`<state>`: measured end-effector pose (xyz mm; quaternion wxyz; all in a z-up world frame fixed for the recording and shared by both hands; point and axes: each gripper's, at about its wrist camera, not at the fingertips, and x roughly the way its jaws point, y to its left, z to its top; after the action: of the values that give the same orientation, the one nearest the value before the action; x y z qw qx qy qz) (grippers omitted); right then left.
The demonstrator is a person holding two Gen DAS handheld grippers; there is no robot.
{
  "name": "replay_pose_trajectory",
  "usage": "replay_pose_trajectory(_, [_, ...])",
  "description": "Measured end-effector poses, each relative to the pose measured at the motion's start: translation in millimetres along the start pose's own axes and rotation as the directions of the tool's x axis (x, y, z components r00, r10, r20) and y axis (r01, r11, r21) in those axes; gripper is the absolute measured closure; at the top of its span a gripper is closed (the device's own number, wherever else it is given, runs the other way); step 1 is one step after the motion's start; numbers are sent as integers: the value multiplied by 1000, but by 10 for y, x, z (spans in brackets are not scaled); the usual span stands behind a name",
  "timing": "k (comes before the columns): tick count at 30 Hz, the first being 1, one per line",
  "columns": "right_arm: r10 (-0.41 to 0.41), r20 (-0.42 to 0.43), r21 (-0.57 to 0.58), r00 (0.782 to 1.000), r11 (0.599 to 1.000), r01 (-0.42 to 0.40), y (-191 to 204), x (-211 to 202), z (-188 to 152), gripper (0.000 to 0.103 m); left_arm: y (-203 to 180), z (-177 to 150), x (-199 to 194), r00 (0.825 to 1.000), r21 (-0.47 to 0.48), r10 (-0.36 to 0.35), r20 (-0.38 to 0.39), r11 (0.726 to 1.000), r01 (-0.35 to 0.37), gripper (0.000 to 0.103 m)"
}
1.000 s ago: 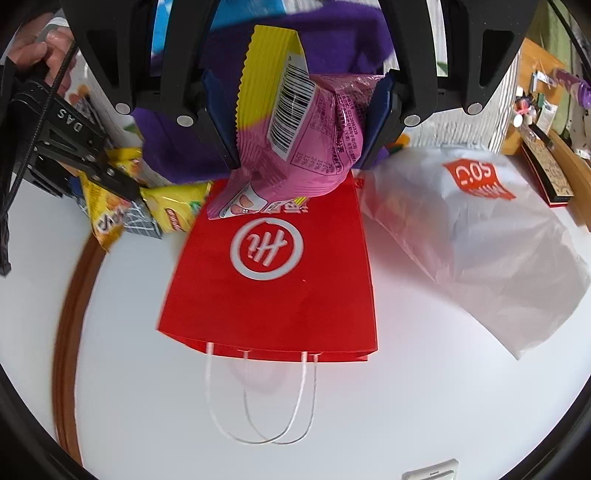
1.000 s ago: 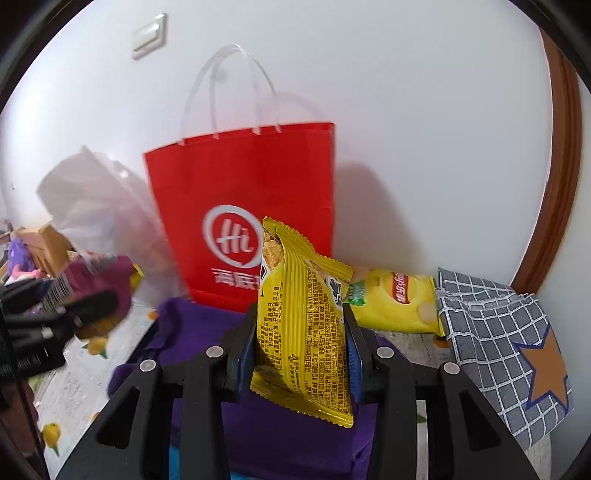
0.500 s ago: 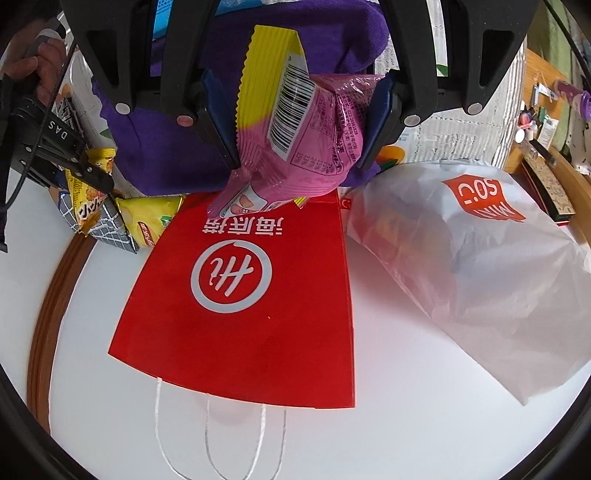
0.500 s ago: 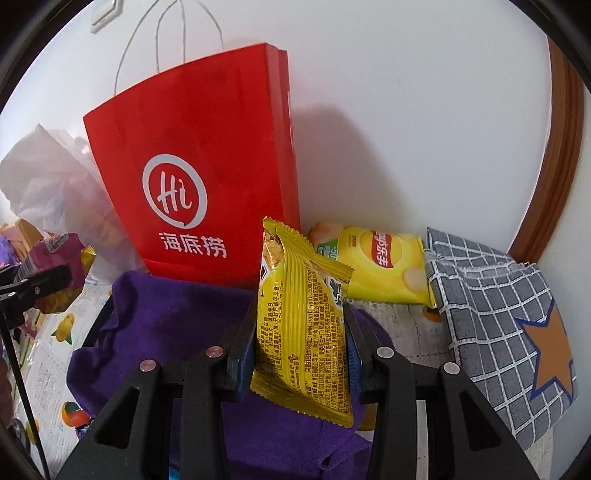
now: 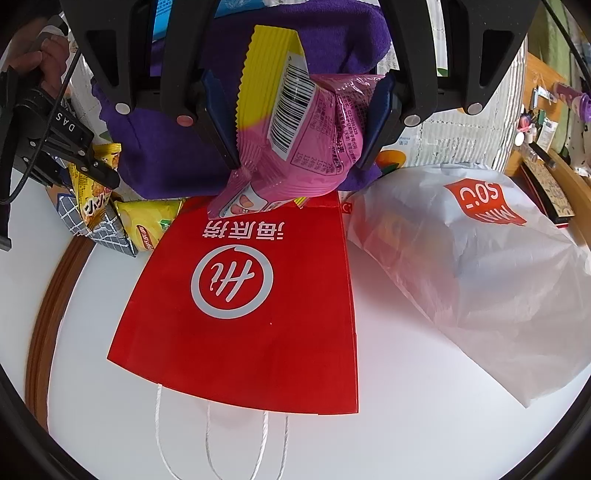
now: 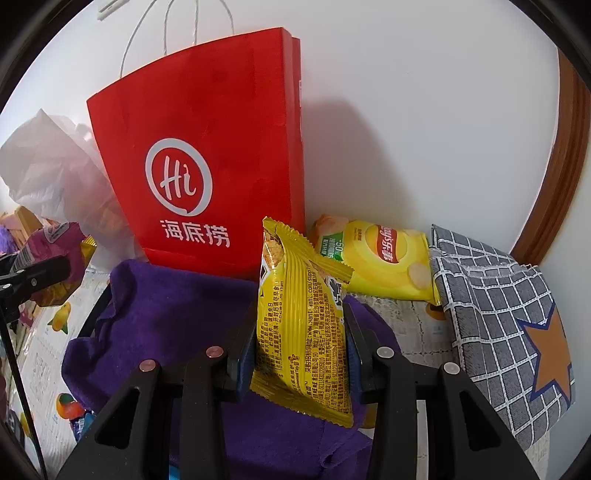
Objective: Organize snacks
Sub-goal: 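Carry the pink-yellow packet with the left tool while the right tool carries the yellow packet over the purple towel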
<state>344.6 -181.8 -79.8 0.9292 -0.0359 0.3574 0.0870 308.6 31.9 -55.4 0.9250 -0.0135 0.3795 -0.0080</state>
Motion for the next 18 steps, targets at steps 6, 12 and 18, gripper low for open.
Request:
replay_pose_trajectory(6, [-1, -17, 0, 1000, 1000, 1, 11, 37, -22, 63, 6, -3, 12, 1000, -1, 2, -5, 1000, -2, 42])
replay_pose_trajectory(12, [-2, -26, -8, 1000, 1000, 2, 41, 50, -44, 63, 18, -8, 28, 1000, -4, 1, -14, 1000, -1, 43])
replay_pose_trajectory(18, [1, -29, -20, 1000, 1000, -1, 71, 62, -54, 63, 16, -3, 29, 1000, -2, 0, -14, 1000, 0, 43])
